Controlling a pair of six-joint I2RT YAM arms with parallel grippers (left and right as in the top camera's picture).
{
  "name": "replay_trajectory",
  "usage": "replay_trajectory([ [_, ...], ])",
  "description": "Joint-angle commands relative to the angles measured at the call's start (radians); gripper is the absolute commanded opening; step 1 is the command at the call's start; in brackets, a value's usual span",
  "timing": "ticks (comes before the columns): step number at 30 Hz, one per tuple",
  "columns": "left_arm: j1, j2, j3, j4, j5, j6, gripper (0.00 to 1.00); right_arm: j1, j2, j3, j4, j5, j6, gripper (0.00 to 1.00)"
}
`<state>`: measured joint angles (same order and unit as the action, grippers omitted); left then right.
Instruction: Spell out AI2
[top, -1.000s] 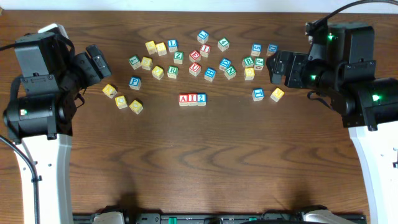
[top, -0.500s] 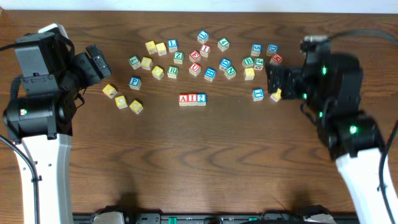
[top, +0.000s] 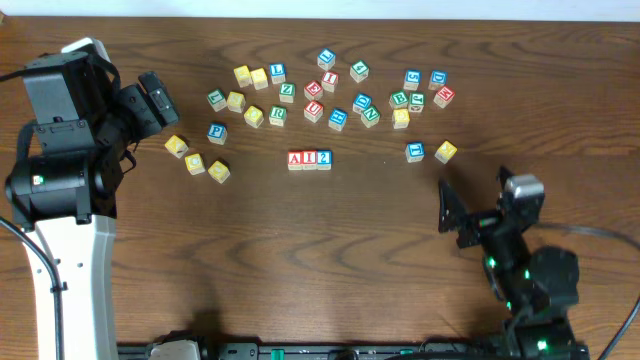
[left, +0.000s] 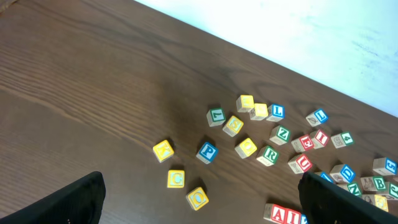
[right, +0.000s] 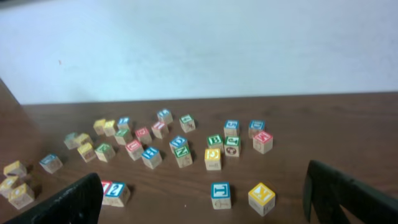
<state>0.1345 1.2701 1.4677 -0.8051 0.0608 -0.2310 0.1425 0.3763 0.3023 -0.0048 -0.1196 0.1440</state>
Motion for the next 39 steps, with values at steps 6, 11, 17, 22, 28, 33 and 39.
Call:
replay_trajectory([
  [6, 0.001, 0.005, 0.009, -0.002, -0.006, 0.01, 0.98, -0.011, -0.203, -0.2, 0.081, -0.007, -0.015, 0.99],
  [11, 0.001, 0.005, 0.009, -0.002, -0.006, 0.01, 0.98, -0.011, -0.281, -0.299, 0.141, -0.006, -0.015, 0.99],
  [17, 0.001, 0.005, 0.009, -0.003, -0.006, 0.01, 0.98, -0.011, -0.362, -0.297, 0.055, -0.014, -0.058, 0.99],
  [22, 0.001, 0.005, 0.009, -0.002, -0.006, 0.01, 0.98, -0.01, -0.372, -0.297, -0.066, -0.014, -0.059, 0.99],
  [28, 0.001, 0.005, 0.009, -0.003, -0.006, 0.01, 0.98, -0.004, -0.372, -0.297, -0.06, -0.014, -0.048, 0.99],
  [33, 0.001, 0.005, 0.009, -0.002, -0.006, 0.01, 0.98, -0.005, -0.371, -0.297, -0.06, -0.014, -0.048, 0.99],
  [39, 0.001, 0.005, 0.009, -0.002, -0.006, 0.01, 0.98, -0.005, -0.371, -0.297, -0.06, -0.014, -0.048, 0.99],
])
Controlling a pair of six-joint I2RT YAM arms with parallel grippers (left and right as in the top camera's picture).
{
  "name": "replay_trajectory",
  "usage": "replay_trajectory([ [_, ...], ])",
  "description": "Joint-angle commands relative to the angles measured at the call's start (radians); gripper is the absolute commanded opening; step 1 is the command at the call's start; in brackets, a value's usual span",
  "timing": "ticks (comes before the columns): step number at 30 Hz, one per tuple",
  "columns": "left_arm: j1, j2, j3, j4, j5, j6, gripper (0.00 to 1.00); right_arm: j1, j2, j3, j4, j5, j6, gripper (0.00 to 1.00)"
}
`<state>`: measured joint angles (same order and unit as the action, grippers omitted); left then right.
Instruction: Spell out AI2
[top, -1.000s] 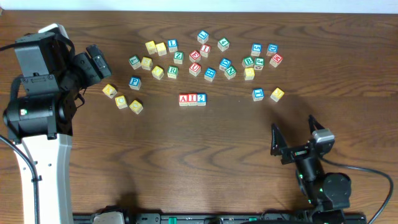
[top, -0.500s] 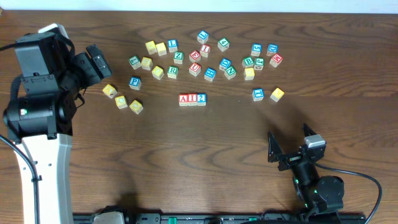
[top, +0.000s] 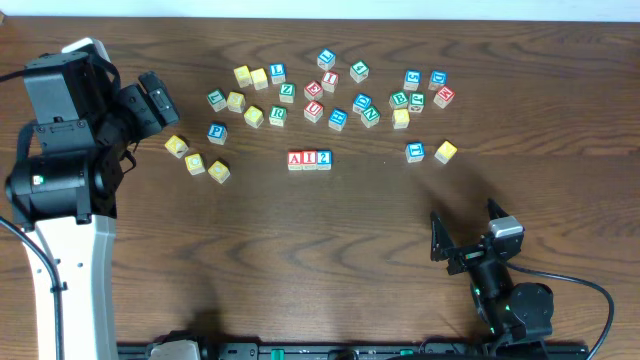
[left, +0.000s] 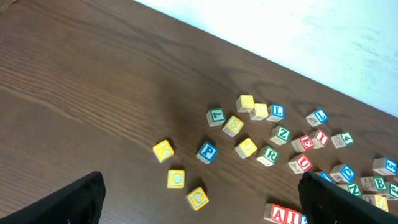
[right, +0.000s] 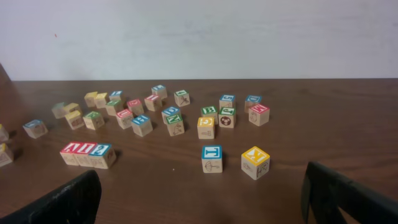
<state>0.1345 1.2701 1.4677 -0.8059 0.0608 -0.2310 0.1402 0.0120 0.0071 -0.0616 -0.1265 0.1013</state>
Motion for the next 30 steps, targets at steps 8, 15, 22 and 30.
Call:
replay_trajectory([
  [8, 0.001, 0.005, 0.009, -0.002, -0.006, 0.01, 0.98, -0.002, -0.006, -0.002, -0.003, -0.007, -0.005, 0.99],
  [15, 0.001, 0.005, 0.009, -0.002, -0.006, 0.01, 0.98, -0.002, -0.006, -0.002, -0.003, -0.007, -0.005, 0.99],
  [22, 0.001, 0.005, 0.008, -0.017, -0.006, 0.01, 0.98, -0.002, -0.006, -0.002, -0.003, -0.007, -0.005, 0.99],
  [30, 0.001, -0.19, -0.217, 0.047, -0.054, 0.048, 0.98, -0.002, -0.006, -0.002, -0.003, -0.007, -0.005, 0.99],
])
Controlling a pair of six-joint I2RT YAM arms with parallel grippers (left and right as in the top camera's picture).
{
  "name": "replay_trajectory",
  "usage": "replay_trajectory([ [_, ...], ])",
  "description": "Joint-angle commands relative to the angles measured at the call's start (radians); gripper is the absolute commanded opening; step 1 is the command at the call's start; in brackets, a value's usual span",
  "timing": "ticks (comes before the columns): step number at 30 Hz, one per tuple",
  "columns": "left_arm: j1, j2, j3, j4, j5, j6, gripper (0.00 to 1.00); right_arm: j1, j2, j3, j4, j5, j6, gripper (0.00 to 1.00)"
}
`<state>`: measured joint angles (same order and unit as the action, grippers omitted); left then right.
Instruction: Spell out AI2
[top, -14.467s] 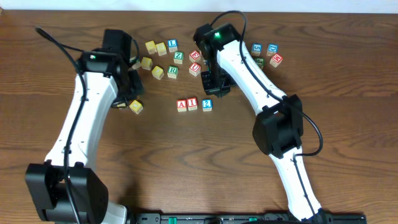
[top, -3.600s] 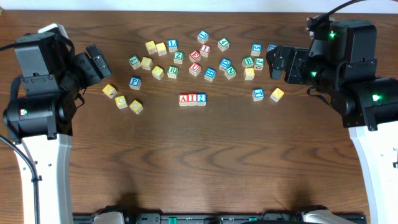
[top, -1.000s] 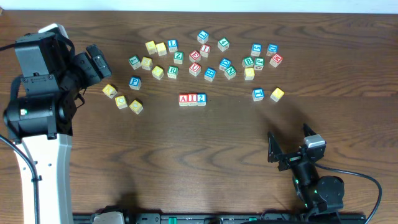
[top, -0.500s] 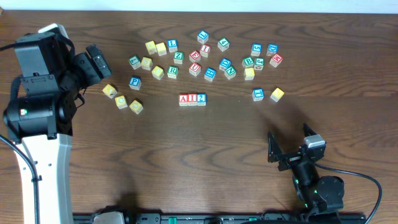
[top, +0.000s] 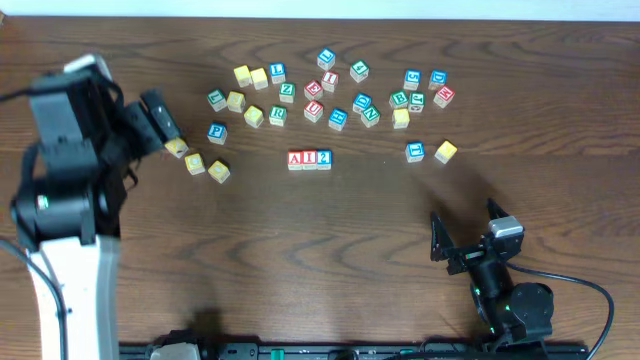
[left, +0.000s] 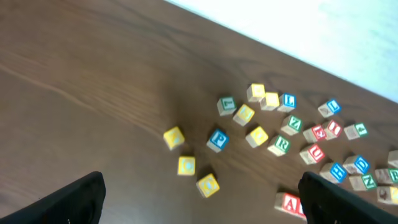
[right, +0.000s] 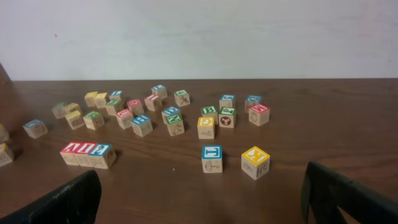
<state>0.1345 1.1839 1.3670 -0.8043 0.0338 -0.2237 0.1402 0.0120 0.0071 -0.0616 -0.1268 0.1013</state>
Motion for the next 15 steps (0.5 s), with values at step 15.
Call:
replay_trajectory([
  [15, 0.001, -0.719, -0.99, 0.65, -0.019, 0.214, 0.98, -0.002, -0.006, -0.002, -0.003, -0.007, -0.005, 0.99],
])
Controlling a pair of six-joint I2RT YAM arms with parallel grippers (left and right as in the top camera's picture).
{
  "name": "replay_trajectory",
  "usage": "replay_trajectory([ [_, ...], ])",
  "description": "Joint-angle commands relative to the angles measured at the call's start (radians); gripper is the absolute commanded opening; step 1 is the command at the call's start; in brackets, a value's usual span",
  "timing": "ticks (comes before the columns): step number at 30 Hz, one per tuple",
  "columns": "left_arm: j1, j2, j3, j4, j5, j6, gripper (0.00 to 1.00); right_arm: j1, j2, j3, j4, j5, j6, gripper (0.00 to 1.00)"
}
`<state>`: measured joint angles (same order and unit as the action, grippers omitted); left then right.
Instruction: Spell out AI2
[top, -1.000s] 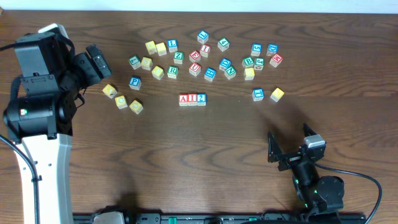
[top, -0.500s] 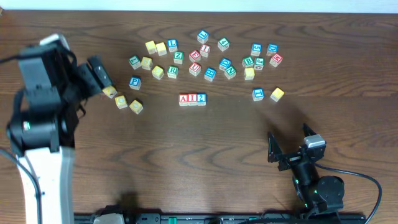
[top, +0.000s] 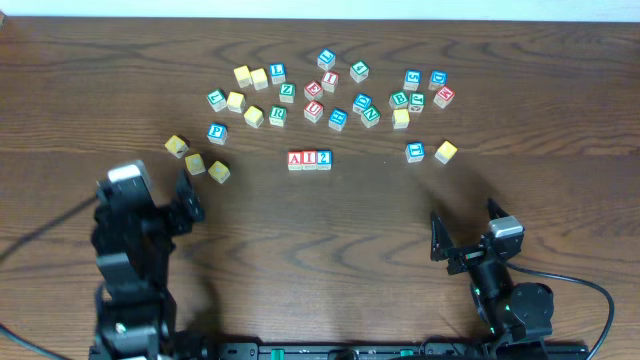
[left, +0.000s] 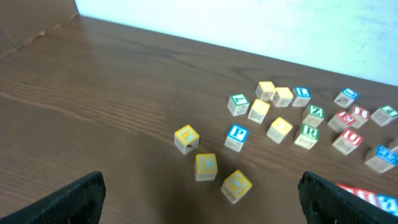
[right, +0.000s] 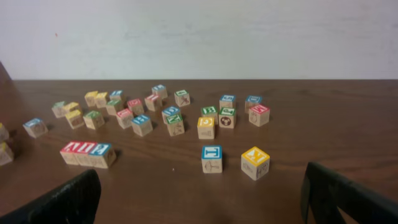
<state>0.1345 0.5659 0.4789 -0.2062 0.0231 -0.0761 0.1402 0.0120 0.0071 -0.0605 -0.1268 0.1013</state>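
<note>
Three blocks stand touching in a row (top: 309, 159) mid-table, reading A, I, 2: red, red, blue. The right wrist view shows the same row (right: 87, 151) at left, and the left wrist view catches its end (left: 373, 199) at the bottom right edge. My left gripper (top: 148, 198) is open near the front left, well short of the row, with nothing between its fingers (left: 68, 199). At the front right my right gripper (top: 467, 225) is also open and empty, its fingers (right: 348, 196) wide apart.
Several loose letter blocks (top: 330, 85) are scattered along the back of the wooden table (top: 330, 250). Three yellow blocks (top: 196, 160) lie just ahead of the left gripper. A blue block (top: 415, 151) and a yellow block (top: 446, 151) sit right of the row.
My left arm has gone from raised at the far left to low at the table's front left, its camera now nearer the surface. The right arm and the blocks are unchanged.
The A I 2 row stood mid-table at every moment. My right arm was out over the right side, then drawn back to the front edge, where it stays. My left arm stayed raised at the far left, shifted slightly, and is now down at the front left.
</note>
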Motion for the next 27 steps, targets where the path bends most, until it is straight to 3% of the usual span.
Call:
replay_trajectory([
  [1, 0.001, -0.14, -0.142, 0.073, -0.008, 0.075, 0.98, -0.002, -0.006, -0.002, -0.004, -0.007, -0.005, 0.99],
  [14, 0.001, -0.482, -0.413, 0.14, -0.008, 0.129, 0.98, -0.002, -0.006, -0.002, -0.004, -0.007, -0.005, 0.99],
  [27, 0.019, -0.565, -0.475, 0.136, -0.009, 0.135, 0.98, -0.002, -0.006, -0.002, -0.004, -0.007, -0.005, 0.99],
])
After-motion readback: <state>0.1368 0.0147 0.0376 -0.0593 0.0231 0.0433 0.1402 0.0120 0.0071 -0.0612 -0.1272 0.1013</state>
